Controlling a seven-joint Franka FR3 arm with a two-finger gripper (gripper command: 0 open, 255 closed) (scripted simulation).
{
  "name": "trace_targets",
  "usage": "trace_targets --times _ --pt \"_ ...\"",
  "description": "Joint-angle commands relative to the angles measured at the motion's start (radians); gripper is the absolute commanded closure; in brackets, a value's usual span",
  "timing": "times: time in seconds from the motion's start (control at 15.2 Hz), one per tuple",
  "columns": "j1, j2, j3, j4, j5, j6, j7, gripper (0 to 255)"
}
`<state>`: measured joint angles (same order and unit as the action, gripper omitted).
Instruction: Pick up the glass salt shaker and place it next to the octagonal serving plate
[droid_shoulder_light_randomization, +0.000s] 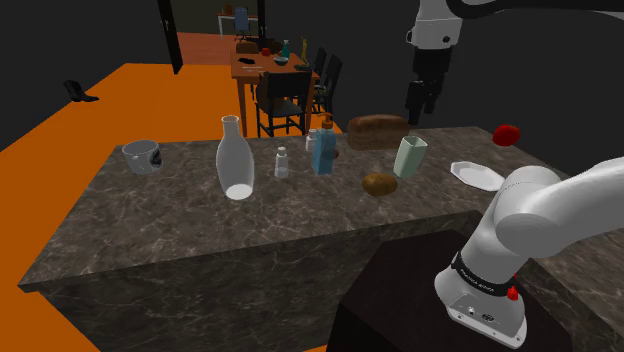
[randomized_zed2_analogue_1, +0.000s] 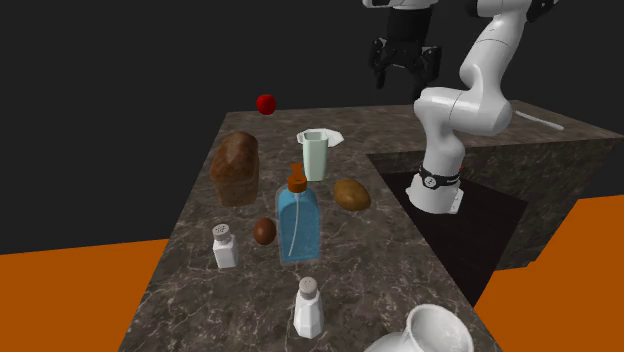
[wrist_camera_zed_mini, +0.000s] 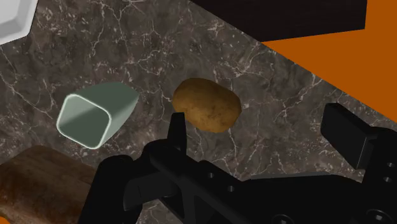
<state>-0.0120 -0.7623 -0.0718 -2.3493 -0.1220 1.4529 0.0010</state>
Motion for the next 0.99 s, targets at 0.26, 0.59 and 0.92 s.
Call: trace_targets --times 0.26,0.59,0.92 --pt "0.012 0.127 0.026 0.024 0.03 0.102 0.056 0" --pt "0.026 0.299 0.054 0.085 0.057 0.213 0.119 0" --pt "0.036 0.481 0.079 0.179 0.073 0.301 0.176 0"
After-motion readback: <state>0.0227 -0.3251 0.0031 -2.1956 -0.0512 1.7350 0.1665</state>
